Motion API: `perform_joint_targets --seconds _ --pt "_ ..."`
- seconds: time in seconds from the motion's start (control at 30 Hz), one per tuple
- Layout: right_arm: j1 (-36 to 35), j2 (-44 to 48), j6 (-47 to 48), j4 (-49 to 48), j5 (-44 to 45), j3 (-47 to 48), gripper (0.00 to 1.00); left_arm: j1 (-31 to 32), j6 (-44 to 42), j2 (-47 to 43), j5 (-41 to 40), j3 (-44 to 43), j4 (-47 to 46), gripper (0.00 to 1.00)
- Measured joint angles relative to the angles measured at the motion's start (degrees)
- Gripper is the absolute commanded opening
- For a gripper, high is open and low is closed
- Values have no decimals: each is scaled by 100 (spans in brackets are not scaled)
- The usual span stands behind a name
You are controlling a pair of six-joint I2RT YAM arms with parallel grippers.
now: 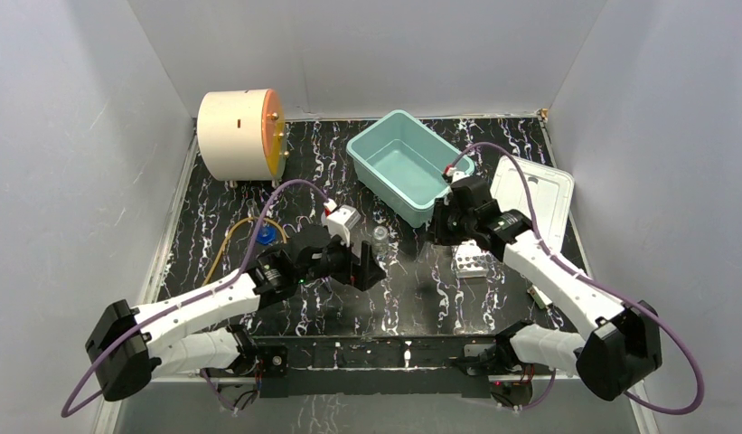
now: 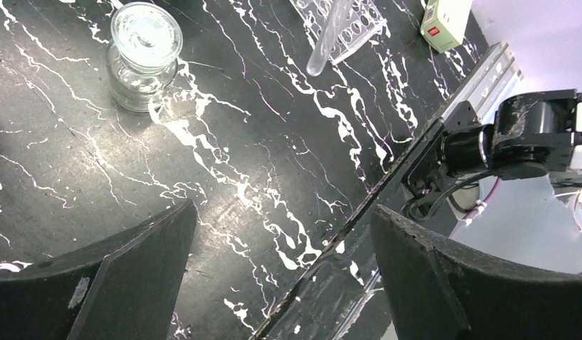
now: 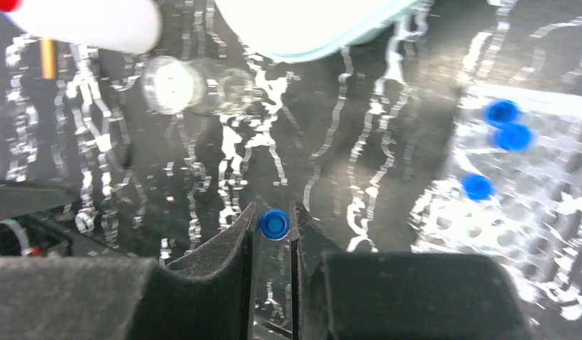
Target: Organize the chemistry lab equipment
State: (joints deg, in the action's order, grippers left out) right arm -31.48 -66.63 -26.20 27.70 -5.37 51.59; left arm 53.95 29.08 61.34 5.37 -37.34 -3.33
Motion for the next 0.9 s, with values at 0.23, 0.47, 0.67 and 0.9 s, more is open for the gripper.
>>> perform_joint_targets --seconds 0.23,0.47,0.67,0.9 --pt "0 531 133 616 1458 7 18 0 385 -437 -227 20 173 95" --pt "-2 975 223 680 2380 -39 18 -4 654 -745 -544 170 177 96" --pt "0 1259 238 684 2907 -280 19 -17 745 -793 -815 367 208 96" --pt "-2 1217 122 487 3091 -798 19 -22 778 -791 -927 411 212 96"
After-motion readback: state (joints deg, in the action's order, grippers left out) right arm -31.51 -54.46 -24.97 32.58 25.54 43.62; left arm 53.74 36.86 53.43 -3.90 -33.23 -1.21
